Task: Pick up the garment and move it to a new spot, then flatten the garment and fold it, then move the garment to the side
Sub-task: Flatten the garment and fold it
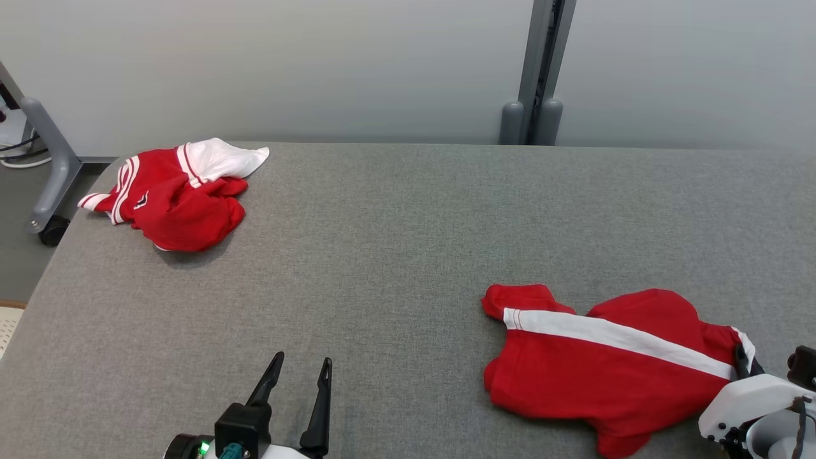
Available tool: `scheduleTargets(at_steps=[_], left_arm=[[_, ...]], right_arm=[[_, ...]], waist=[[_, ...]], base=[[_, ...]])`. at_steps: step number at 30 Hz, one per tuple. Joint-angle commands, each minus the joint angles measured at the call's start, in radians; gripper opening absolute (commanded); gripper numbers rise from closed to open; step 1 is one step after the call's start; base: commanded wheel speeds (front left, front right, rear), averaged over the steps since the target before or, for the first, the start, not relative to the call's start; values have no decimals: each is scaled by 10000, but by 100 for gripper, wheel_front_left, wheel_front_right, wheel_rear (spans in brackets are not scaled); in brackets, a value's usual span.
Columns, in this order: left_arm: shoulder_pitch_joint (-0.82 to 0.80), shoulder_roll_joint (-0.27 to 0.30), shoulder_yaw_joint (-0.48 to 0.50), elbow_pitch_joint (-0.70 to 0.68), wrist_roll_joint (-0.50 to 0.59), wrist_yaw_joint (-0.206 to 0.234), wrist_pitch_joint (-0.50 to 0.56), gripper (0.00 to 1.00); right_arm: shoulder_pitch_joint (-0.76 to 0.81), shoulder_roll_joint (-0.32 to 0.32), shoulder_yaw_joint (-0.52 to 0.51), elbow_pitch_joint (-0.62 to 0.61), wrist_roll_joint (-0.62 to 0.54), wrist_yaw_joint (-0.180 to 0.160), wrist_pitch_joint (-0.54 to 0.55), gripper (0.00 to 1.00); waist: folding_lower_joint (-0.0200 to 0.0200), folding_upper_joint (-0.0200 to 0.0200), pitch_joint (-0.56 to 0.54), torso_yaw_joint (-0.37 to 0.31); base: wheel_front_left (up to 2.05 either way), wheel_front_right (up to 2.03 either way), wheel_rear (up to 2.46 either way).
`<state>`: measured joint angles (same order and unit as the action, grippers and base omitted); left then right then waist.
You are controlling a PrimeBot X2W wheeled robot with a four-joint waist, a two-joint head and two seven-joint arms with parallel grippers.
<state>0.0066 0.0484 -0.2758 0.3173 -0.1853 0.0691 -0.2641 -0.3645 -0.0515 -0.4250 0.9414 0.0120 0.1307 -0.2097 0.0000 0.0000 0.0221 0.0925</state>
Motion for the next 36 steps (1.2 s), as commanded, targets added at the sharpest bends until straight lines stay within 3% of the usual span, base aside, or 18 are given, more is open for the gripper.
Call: scheduleTargets(at_steps=[1,10,16,24,36], left_arm=[[-52,39,6,-3,-33,40,-6,100],[13,37,90,-12,-83,20,-5,100],[-250,36,-233,118,-315,-199,-5,100],[-1552,39,-1725,1139,-1935,-678,111,100],[-3687,42,-3564,3235,-4597,-746,749,100]], right_arm=[[-115,-15,-41,5,-97,2,-133,100],[-103,-14,691,-323,119,2,-514,100],[377,-17,1886,-1697,649,2,-559,100],[1417,-19,2783,-3647,1266,2,-565,100],[1628,-15,3377,-4559,1611,2,-557,100]], waist=[[0,0,-6,-22],[0,0,-162,-306],[0,0,-189,-771],[0,0,44,-1800],[0,0,756,-3060]], base=[[0,0,0],[0,0,0],[0,0,0],[0,0,0],[0,0,0]])
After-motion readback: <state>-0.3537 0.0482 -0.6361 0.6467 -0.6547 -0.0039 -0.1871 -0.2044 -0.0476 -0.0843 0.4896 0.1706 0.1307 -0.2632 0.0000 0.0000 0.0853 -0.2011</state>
